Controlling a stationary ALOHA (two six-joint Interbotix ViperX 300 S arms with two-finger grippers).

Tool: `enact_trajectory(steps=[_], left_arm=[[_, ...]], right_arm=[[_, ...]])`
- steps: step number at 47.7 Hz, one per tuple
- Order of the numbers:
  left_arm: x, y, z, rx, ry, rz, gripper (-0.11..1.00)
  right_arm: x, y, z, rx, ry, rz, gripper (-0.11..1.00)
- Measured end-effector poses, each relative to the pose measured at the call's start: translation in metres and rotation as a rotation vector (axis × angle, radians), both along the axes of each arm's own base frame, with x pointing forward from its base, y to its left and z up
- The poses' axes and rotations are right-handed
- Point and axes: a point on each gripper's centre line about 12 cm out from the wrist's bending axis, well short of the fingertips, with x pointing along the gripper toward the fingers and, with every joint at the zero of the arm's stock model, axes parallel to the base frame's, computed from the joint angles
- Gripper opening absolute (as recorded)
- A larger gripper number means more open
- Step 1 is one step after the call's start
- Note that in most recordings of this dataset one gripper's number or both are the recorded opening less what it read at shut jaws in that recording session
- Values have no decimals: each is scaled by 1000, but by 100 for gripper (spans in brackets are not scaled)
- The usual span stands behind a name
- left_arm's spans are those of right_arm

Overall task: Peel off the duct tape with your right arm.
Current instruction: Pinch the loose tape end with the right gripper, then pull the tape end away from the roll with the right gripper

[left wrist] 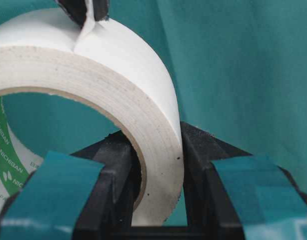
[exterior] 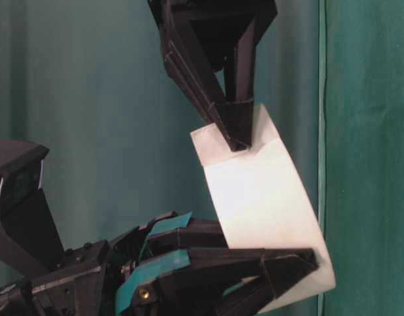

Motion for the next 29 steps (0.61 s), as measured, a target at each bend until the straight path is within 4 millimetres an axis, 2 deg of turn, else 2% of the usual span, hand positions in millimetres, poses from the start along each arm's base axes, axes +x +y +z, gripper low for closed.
enact_trajectory(steps=[29], left_arm=[[-1, 6, -1, -4, 22, 27, 21]], right_arm=[[-1, 5, -1, 2, 2, 14, -9]])
